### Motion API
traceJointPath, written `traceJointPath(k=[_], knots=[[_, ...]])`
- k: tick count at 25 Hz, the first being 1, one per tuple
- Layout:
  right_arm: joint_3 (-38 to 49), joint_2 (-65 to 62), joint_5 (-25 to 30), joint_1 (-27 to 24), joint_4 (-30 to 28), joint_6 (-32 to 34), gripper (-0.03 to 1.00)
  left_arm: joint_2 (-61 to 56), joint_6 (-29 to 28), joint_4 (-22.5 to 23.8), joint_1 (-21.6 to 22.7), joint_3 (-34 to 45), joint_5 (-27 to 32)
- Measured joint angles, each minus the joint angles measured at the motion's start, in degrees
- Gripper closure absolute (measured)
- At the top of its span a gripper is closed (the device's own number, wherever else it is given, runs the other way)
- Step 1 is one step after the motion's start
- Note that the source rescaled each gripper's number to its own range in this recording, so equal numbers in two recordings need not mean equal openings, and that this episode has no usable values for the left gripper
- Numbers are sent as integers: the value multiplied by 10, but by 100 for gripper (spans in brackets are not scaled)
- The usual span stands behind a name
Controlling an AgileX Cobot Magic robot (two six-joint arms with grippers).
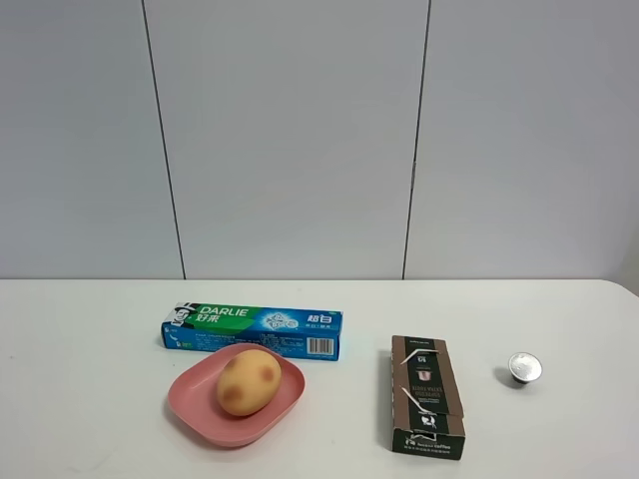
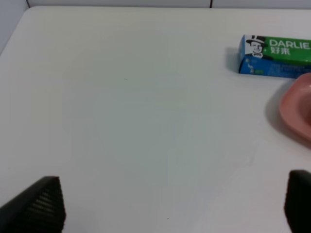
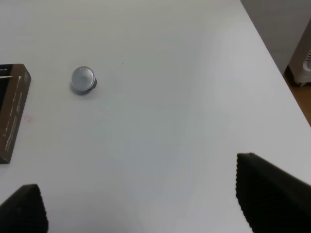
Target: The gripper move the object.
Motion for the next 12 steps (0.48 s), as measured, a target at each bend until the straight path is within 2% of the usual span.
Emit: traceJointPath(k=[12], knots=[[0, 0, 0, 0, 0, 0, 26, 0, 0, 0, 0, 0, 0]])
